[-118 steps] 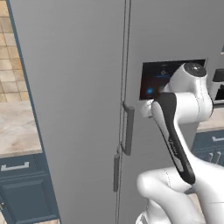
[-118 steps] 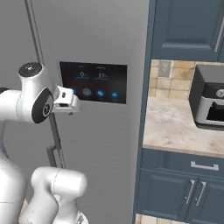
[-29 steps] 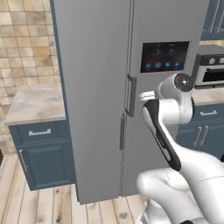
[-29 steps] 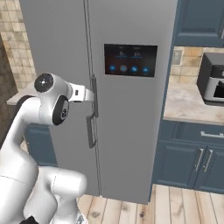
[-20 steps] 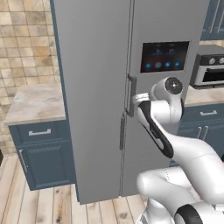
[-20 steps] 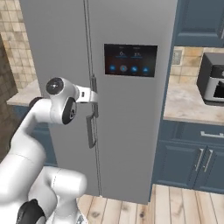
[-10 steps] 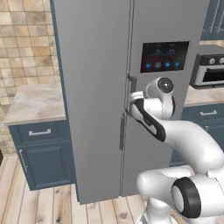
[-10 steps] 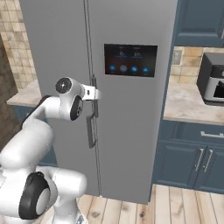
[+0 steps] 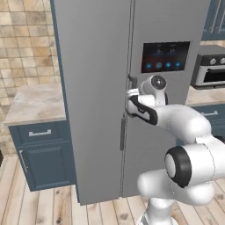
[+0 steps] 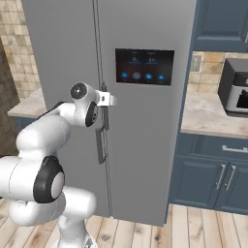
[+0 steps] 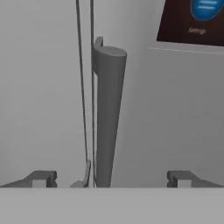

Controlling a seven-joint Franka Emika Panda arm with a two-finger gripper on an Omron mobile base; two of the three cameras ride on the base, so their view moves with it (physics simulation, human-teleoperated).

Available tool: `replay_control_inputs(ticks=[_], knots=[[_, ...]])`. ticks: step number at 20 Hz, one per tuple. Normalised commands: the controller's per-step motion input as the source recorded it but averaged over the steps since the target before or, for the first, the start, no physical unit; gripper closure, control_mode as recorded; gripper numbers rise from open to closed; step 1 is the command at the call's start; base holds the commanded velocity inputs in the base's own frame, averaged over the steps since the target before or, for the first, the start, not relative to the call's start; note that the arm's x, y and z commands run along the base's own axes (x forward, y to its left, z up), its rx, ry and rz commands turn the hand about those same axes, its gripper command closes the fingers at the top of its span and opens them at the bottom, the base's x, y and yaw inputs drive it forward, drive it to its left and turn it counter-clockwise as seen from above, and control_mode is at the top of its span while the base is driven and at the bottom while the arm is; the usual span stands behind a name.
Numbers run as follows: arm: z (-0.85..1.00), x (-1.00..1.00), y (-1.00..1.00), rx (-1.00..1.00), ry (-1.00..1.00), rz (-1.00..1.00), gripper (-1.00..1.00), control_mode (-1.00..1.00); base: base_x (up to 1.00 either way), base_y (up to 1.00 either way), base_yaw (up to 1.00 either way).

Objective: Retrieve the apple and kiwi from the fridge and place them into the bowl on the dining table.

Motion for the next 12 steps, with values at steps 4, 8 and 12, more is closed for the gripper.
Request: replay_control_inputs(ticks=[4, 8, 12], knots=[[-0.27, 0.58, -0.07, 0.0, 0.0, 0.0, -1.0, -1.0, 0.0, 0.0, 0.0], [-0.29, 0.63, -0.17, 0.0, -0.02, 0.01, -1.0, -1.0, 0.0, 0.0, 0.0], [-0.24, 0.65, -0.12, 0.0, -0.04, 0.02, -1.0, -1.0, 0.0, 0.0, 0.0]])
